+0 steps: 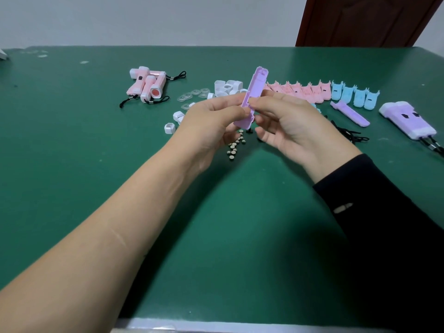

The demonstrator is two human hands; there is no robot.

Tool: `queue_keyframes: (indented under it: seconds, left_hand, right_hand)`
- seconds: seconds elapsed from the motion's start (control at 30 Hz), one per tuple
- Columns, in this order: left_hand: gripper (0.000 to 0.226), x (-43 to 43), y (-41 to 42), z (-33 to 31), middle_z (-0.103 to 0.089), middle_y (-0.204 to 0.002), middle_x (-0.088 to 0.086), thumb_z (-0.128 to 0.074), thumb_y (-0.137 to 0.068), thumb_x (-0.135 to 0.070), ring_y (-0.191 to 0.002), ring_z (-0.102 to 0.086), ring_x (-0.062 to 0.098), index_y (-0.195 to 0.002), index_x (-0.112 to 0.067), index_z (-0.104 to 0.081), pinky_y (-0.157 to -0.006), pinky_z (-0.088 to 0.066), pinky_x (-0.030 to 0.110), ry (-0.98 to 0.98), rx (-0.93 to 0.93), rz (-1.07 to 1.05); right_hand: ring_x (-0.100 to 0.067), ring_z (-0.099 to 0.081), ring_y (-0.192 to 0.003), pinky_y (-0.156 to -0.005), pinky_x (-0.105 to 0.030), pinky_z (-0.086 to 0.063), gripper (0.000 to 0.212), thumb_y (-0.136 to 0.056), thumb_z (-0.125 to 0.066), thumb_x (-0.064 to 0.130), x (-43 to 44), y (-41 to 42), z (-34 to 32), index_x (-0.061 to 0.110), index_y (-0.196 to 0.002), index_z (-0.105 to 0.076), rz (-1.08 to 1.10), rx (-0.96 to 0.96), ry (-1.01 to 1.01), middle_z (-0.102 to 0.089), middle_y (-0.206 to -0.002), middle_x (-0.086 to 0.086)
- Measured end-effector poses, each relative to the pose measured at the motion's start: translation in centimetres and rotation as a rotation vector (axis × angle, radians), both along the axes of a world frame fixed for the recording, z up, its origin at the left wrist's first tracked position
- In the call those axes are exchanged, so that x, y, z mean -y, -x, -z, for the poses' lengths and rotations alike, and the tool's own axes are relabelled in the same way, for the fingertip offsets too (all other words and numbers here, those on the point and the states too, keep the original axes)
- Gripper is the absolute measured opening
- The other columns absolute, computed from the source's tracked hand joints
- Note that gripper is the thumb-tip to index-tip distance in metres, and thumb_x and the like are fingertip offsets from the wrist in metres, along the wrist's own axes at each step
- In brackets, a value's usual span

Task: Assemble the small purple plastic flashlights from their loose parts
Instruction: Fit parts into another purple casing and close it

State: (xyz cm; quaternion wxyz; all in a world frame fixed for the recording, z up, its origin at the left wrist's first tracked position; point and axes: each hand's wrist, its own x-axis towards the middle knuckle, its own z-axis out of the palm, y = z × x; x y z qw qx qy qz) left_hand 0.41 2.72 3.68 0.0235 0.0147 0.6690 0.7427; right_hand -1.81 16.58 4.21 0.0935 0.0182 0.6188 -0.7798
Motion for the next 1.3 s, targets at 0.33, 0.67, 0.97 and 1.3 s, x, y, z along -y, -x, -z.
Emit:
queue_keyframes:
  seconds: [0.33,0.67,0.97,1.3]
  left_hand:
    - [0.024,0.00,-0.21,-0.45,-0.070,-0.073,-0.007,-0.063,-0.090,-0.008,-0.059,-0.059,0.002,-0.111,-0.014,-0.072,-0.055,-0.045,0.013,0.033,0.000,-0.015]
    - [0.021,0.08,-0.13,-0.47,-0.069,-0.079,0.000,-0.063,-0.089,-0.007,-0.064,-0.059,0.008,-0.108,-0.013,-0.073,-0.053,-0.044,0.015,-0.011,0.021,-0.060]
    - [0.019,0.10,-0.29,-0.22,-0.072,-0.075,-0.007,-0.065,-0.088,-0.010,-0.064,-0.062,0.002,-0.090,-0.026,-0.075,-0.055,-0.046,0.012,0.121,-0.057,-0.081]
    - [0.017,-0.20,-0.23,0.00,-0.069,-0.069,-0.009,-0.066,-0.087,-0.009,-0.057,-0.060,0.000,-0.095,-0.021,-0.074,-0.054,-0.045,0.012,0.130,-0.044,-0.081]
  right_hand:
    - [-0.004,-0.054,-0.052,-0.054,-0.019,-0.049,0.015,-0.084,-0.070,0.012,0.10,0.04,0.20,0.011,-0.100,-0.071,-0.002,-0.012,0.068,-0.067,-0.072,0.002]
    - [-0.005,-0.056,-0.077,-0.073,-0.008,-0.041,0.008,-0.085,-0.067,0.015,-0.17,-0.52,0.16,0.021,-0.087,-0.071,0.224,-0.772,-0.725,-0.053,-0.103,0.007]
    - [-0.005,-0.049,-0.086,-0.081,-0.028,-0.043,0.009,-0.089,-0.064,0.019,-0.10,-0.33,0.60,0.016,-0.088,-0.073,0.239,-0.900,-0.969,-0.054,-0.107,0.004]
    - [-0.012,-0.053,-0.087,-0.084,-0.035,-0.045,0.012,-0.093,-0.059,0.018,0.11,-0.30,0.49,0.011,-0.087,-0.067,0.187,-0.814,-0.991,-0.044,-0.106,0.009]
